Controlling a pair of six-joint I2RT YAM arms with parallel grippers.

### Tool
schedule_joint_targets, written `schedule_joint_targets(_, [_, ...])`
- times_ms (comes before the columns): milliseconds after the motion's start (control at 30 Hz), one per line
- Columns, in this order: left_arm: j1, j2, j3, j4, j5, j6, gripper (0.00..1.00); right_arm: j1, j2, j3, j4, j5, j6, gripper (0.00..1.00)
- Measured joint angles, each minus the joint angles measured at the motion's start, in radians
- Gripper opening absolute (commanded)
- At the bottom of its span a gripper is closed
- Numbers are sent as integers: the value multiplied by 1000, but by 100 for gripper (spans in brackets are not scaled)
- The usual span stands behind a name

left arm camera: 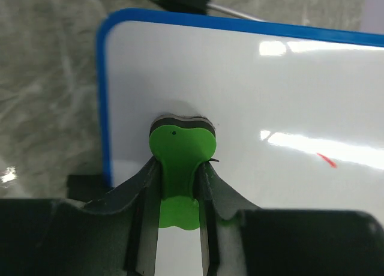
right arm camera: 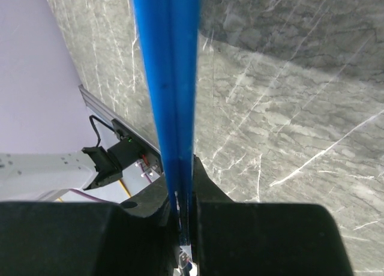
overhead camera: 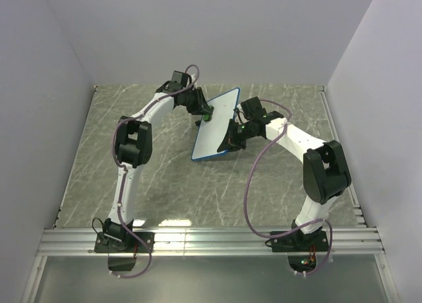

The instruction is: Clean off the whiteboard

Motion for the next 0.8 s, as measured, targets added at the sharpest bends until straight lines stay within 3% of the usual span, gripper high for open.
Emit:
schedule_joint_targets(333, [12, 21, 14, -10, -14, -34, 0, 0, -7, -15, 12, -4, 3, 0])
schedule_joint_targets(800, [-110, -63, 49, 158, 114, -157, 0, 0, -7, -15, 2, -9, -8, 0])
